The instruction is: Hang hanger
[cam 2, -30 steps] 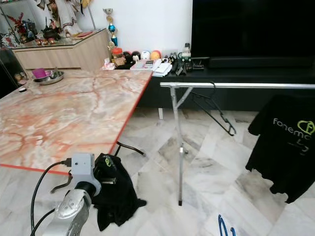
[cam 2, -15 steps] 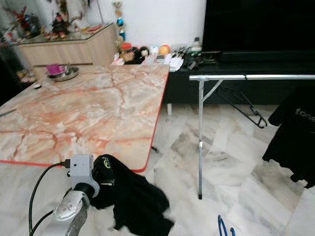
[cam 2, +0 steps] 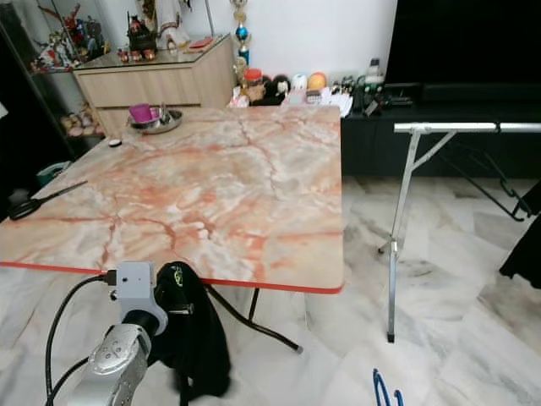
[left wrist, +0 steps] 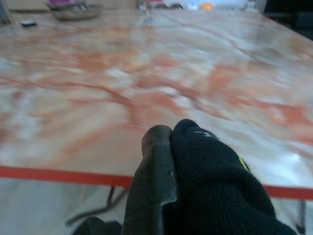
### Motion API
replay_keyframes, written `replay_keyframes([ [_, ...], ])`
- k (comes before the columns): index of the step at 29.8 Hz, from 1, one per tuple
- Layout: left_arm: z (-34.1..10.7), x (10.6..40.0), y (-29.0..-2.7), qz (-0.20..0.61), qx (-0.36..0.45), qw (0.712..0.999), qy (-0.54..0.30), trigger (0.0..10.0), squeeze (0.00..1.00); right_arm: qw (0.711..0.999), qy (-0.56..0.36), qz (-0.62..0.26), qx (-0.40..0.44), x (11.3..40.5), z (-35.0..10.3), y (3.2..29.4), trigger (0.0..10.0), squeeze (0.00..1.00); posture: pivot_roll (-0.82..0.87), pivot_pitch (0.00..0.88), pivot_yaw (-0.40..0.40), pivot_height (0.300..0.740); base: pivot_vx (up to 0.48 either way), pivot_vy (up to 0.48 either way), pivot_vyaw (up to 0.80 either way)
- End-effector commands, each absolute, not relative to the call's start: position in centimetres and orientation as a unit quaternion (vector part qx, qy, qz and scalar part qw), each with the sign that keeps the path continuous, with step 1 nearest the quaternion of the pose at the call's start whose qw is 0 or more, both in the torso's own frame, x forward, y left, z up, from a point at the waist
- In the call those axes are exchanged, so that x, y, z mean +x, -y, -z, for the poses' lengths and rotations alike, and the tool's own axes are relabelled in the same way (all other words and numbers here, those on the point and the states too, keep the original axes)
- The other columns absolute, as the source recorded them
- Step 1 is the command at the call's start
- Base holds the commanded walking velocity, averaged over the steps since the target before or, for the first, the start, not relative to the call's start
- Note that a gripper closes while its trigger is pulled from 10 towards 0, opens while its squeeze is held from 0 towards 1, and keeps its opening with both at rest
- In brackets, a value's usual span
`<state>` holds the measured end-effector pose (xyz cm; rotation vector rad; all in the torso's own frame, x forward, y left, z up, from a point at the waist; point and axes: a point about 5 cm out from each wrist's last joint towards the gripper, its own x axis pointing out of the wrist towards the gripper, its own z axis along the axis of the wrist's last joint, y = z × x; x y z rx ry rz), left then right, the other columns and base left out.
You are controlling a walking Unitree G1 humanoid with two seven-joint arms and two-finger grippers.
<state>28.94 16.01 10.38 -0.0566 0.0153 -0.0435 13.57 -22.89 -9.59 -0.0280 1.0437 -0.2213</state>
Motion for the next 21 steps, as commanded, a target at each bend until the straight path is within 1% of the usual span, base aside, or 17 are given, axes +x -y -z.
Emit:
replay_keyframes([
  [1, -11.1, 28.9, -17.0, 0.009, -0.017, 1.000, 0.010, 10.0, 0.00, 0.865, -0.493, 0.096, -0.007, 14.1, 9.6, 22.0, 10.0, 0.00, 0.10, 0.029, 0.040, 0.740, 0.000, 0.000, 0.00],
  [8, -11.7, 28.9, -16.5, 0.031, -0.033, 0.999, 0.028, 10.0, 0.00, 0.864, -0.493, 0.100, -0.008, 14.1, 9.5, 22.6, 10.0, 0.00, 0.10, 0.034, 0.038, 0.740, 0.000, 0.000, 0.00],
  [10, -11.6, 28.9, -16.4, 0.033, -0.024, 0.999, 0.021, 10.0, 0.00, 0.864, -0.493, 0.101, -0.008, 14.0, 9.4, 22.9, 10.0, 0.00, 0.10, 0.033, 0.038, 0.740, 0.000, 0.000, 0.00],
  [19, -11.9, 28.8, -16.0, 0.053, -0.029, 0.998, 0.033, 10.0, 0.00, 0.863, -0.495, 0.102, -0.013, 13.8, 9.3, 23.8, 10.0, 0.00, 0.10, 0.017, 0.038, 0.740, 0.000, 0.000, 0.00],
  [21, -12.1, 28.9, -16.0, 0.058, -0.028, 0.997, 0.038, 10.0, 0.00, 0.863, -0.495, 0.102, -0.014, 13.8, 9.3, 23.9, 10.0, 0.00, 0.10, 0.016, 0.038, 0.740, 0.255, 0.000, 0.00],
])
